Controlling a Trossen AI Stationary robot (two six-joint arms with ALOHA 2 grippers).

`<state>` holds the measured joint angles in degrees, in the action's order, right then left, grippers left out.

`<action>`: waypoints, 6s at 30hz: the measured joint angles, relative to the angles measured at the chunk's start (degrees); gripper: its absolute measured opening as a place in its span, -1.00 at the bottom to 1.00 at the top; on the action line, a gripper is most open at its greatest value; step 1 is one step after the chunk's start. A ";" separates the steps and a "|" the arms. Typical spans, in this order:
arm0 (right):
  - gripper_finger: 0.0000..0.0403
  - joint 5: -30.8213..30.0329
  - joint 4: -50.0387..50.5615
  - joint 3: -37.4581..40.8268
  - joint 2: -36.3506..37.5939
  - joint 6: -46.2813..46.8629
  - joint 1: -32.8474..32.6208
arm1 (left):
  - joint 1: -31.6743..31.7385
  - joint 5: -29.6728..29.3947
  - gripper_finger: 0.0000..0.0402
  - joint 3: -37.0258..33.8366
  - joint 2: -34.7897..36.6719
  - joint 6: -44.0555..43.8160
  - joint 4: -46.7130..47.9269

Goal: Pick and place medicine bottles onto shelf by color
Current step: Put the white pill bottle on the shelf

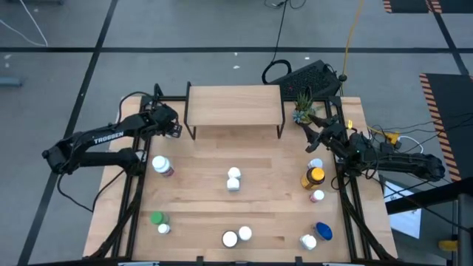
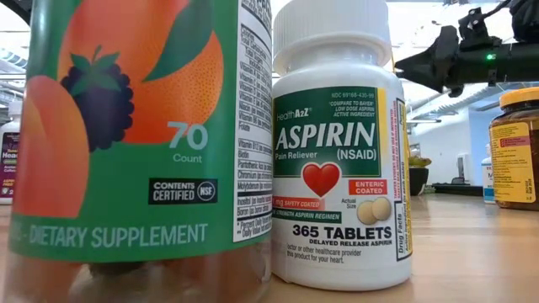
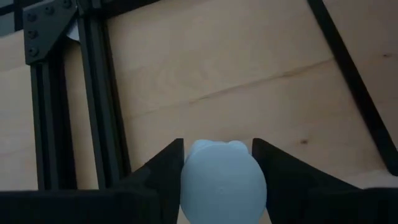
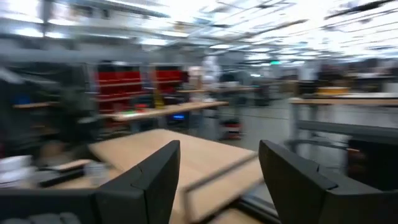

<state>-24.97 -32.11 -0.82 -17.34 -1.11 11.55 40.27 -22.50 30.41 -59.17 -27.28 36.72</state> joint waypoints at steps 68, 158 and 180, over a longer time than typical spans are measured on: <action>0.66 -14.48 -20.53 -50.30 -77.48 -42.78 -17.83 | -37.95 -8.85 -0.06 18.86 -14.76 -2.59 -50.62; 0.00 2.51 21.38 -40.89 -46.77 -4.02 -13.53 | -42.43 -13.41 0.51 18.47 -31.64 -6.73 -14.24; 0.19 0.75 24.67 -40.89 -46.95 -0.79 -13.44 | -33.13 -5.22 0.37 18.53 -38.06 -7.47 -14.81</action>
<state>-24.23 -7.44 -41.71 -64.29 -1.90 -1.89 7.14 -27.73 48.95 -97.23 -34.74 21.91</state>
